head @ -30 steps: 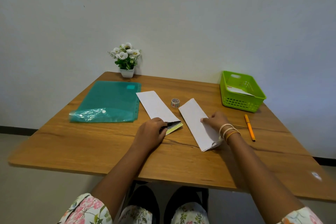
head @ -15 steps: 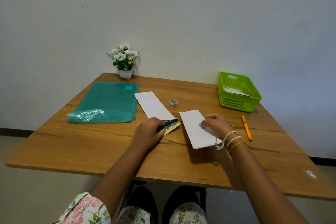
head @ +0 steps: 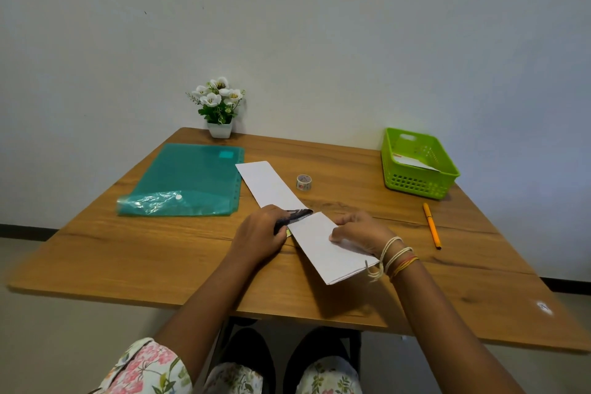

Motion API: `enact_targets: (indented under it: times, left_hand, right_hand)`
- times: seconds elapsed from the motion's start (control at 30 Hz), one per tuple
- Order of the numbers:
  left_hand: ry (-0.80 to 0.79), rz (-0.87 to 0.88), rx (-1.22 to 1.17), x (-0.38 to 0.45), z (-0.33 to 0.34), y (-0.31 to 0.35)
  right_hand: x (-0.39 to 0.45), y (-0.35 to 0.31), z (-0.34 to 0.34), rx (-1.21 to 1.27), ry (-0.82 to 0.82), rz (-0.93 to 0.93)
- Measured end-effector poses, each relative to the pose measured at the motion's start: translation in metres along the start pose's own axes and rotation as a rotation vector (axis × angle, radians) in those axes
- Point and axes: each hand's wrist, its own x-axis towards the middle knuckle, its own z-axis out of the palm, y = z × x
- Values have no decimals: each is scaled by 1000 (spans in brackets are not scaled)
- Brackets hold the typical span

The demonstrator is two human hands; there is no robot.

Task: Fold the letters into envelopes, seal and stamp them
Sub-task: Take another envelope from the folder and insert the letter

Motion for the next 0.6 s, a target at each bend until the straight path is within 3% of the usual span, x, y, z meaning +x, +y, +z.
enact_targets:
  times: [0.13,0.4,0.6]
  left_hand:
    - [-6,18,-31,0,0,-1]
    - [-4,61,-67,-1,-2,1]
    - [5,66,-94,0,-1,2]
  right_hand:
    - [13,0,5,-30,-24,-5]
    - [22,-21,-12,-360,-140,-73]
    - [31,-20,-19,-199,-255,-35]
